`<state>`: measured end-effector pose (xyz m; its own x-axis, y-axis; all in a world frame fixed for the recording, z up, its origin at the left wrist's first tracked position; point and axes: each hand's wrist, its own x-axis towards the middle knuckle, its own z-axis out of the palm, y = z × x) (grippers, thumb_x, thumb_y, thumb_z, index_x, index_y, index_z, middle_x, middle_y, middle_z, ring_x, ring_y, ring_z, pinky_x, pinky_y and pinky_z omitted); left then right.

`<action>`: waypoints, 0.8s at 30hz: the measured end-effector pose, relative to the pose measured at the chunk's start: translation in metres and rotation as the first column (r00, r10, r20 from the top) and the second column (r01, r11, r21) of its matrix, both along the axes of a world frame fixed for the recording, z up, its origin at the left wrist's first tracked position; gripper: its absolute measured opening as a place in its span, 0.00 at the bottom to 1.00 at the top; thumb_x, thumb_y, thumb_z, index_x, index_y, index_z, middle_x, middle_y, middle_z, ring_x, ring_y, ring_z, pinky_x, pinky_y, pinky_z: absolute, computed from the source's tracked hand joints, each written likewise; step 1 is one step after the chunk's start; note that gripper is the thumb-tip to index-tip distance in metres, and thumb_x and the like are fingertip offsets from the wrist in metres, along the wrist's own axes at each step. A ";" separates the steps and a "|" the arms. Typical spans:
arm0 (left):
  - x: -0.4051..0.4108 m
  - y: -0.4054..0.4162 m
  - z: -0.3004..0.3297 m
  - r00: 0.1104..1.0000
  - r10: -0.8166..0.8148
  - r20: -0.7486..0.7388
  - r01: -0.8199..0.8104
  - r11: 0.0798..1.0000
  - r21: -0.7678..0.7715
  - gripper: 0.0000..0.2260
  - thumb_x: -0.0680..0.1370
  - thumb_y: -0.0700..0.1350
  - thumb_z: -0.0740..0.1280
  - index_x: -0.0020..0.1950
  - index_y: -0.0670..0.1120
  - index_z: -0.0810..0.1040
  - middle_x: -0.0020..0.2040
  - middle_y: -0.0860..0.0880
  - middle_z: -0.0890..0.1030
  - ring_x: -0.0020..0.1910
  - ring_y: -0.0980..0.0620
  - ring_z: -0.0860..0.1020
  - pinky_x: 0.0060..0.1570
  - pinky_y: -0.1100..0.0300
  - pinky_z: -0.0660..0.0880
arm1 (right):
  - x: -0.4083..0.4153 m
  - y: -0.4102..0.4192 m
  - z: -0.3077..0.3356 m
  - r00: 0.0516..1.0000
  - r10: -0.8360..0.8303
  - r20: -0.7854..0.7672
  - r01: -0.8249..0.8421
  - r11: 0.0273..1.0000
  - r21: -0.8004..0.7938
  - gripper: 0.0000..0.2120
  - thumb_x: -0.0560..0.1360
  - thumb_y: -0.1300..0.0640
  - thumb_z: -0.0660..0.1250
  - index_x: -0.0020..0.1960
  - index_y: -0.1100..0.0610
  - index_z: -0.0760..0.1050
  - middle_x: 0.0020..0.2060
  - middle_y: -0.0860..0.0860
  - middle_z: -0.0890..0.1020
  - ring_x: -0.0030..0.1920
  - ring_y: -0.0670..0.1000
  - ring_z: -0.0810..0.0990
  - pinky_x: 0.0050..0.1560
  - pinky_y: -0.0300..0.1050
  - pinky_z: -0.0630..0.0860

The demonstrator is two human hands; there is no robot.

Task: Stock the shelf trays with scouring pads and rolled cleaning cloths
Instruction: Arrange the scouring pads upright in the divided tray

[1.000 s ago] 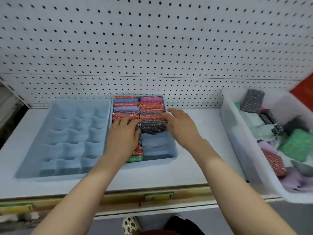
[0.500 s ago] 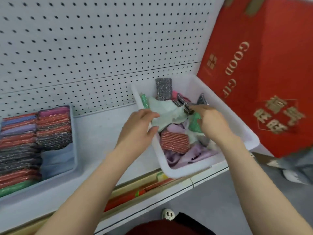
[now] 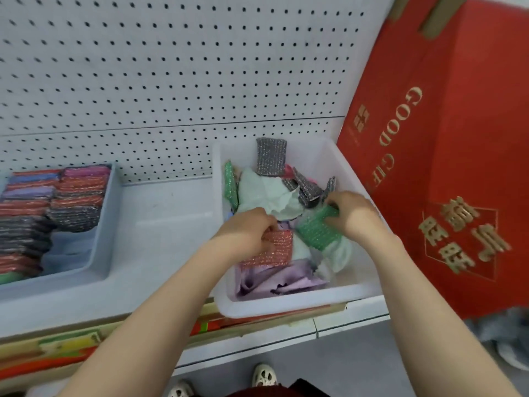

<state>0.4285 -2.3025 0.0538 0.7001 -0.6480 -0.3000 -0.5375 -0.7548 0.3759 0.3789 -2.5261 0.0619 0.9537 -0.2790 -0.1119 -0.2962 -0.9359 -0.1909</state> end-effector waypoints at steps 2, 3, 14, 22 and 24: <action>0.005 0.002 0.005 0.981 0.194 0.017 -0.186 0.960 -0.211 0.17 0.78 0.49 0.68 0.64 0.48 0.71 0.56 0.51 0.74 0.54 0.50 0.75 0.52 0.58 0.70 | -0.008 -0.003 0.015 0.974 -0.116 0.196 0.084 0.983 0.165 0.12 0.74 0.54 0.71 0.55 0.55 0.75 0.44 0.54 0.80 0.44 0.57 0.77 0.40 0.46 0.69; 0.008 0.002 0.008 0.953 0.302 -0.002 -0.286 0.901 -0.328 0.17 0.79 0.49 0.67 0.65 0.48 0.70 0.57 0.51 0.75 0.54 0.49 0.75 0.52 0.58 0.70 | -0.009 -0.004 0.023 0.941 -0.194 0.278 0.121 0.958 0.258 0.11 0.74 0.54 0.70 0.55 0.54 0.75 0.43 0.53 0.80 0.43 0.56 0.76 0.42 0.46 0.70; 0.031 -0.008 0.001 0.746 0.387 -0.542 -0.663 0.356 -0.658 0.21 0.79 0.51 0.67 0.69 0.48 0.68 0.56 0.53 0.80 0.56 0.51 0.80 0.59 0.46 0.77 | 0.043 0.051 0.004 0.940 -0.275 0.204 0.023 0.644 0.765 0.04 0.76 0.50 0.70 0.45 0.50 0.78 0.35 0.46 0.80 0.32 0.46 0.78 0.39 0.44 0.74; 0.042 0.015 0.000 0.805 0.512 -0.298 -0.537 0.418 -0.733 0.22 0.81 0.47 0.63 0.73 0.46 0.62 0.49 0.57 0.77 0.44 0.64 0.76 0.41 0.68 0.73 | 0.076 0.010 -0.028 0.993 -0.122 0.000 0.121 0.988 -0.099 0.24 0.75 0.51 0.68 0.68 0.56 0.68 0.60 0.60 0.70 0.55 0.64 0.75 0.50 0.51 0.73; 0.041 0.016 -0.003 0.828 0.503 -0.247 -0.499 0.461 -0.734 0.22 0.81 0.48 0.63 0.73 0.47 0.62 0.48 0.56 0.78 0.42 0.61 0.77 0.40 0.64 0.73 | 0.086 0.017 -0.038 0.993 -0.110 -0.034 0.106 0.990 -0.089 0.24 0.74 0.51 0.69 0.67 0.56 0.69 0.60 0.59 0.69 0.52 0.63 0.77 0.48 0.50 0.74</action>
